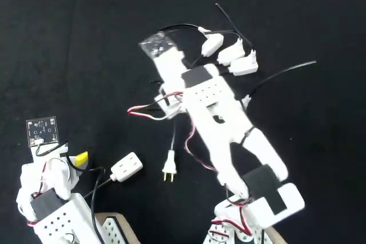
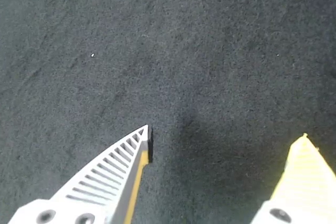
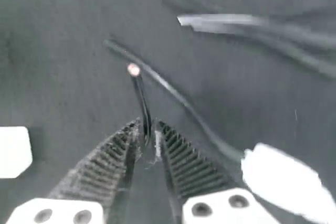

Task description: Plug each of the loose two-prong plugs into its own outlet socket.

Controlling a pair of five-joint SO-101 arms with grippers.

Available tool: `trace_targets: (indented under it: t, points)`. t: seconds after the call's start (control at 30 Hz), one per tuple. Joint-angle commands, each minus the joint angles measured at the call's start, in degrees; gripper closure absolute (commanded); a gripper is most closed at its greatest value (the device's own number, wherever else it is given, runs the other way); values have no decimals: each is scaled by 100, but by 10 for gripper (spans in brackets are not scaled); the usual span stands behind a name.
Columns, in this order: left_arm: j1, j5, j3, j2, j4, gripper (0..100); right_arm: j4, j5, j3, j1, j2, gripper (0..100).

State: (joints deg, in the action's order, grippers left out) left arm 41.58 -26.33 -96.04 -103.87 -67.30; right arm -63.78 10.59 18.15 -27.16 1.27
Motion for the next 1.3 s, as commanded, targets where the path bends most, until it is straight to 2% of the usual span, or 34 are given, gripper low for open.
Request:
trace_targets:
  t: [0.0, 0.07, 0.17, 0.27, 0.33, 0.47, 0.57, 0.7, 0.8, 1.0, 1.27]
  points:
    - [-57, -35, 22, -53, 79, 604, 730, 615, -180, -264, -207, 986]
    - [-57, -35, 13, -53, 88, 604, 976, 695, -180, -299, -365, 960]
    - [-57, -35, 4, -53, 114, 604, 923, 624, -233, -308, -435, 797]
    - [-57, -35, -4, -53, 123, 604, 475, 651, -514, -281, -418, 625]
    - [-57, -35, -4, -53, 123, 604, -88, 624, -857, -273, -321, 590]
    - [-57, -35, -4, -53, 123, 604, -1530, 624, -1349, -299, -13, 636]
    - [-57, -35, -4, -53, 123, 604, -2347, 624, -1235, -273, 171, 749]
    - [-48, -35, -4, -53, 123, 604, -2145, 378, -198, -281, 400, 877]
    - [-48, -35, -4, -53, 114, 604, -1670, 70, 593, -457, 585, 860]
    - [-48, -35, -4, -53, 105, 604, -747, -62, 1701, -1134, 690, 748]
    - [-48, -35, -4, -53, 105, 604, -501, -229, 2044, -1240, 497, 747]
